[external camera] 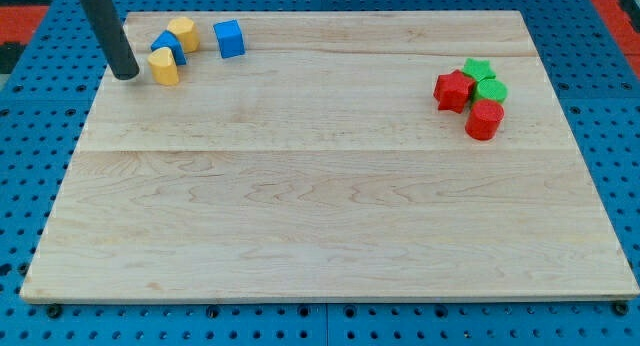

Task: Nudge yellow hexagon right a bit

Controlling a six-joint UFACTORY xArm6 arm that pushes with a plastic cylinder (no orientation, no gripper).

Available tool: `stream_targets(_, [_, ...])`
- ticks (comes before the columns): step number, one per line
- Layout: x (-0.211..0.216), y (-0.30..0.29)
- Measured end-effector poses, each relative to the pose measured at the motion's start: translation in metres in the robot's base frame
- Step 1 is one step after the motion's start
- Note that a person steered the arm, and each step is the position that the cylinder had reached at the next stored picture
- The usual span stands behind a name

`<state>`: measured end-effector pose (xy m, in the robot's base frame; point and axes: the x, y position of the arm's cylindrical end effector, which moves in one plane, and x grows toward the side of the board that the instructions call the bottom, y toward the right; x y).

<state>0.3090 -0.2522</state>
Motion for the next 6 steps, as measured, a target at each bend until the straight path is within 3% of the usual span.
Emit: stream_targets(6, [-0.07, 0.015])
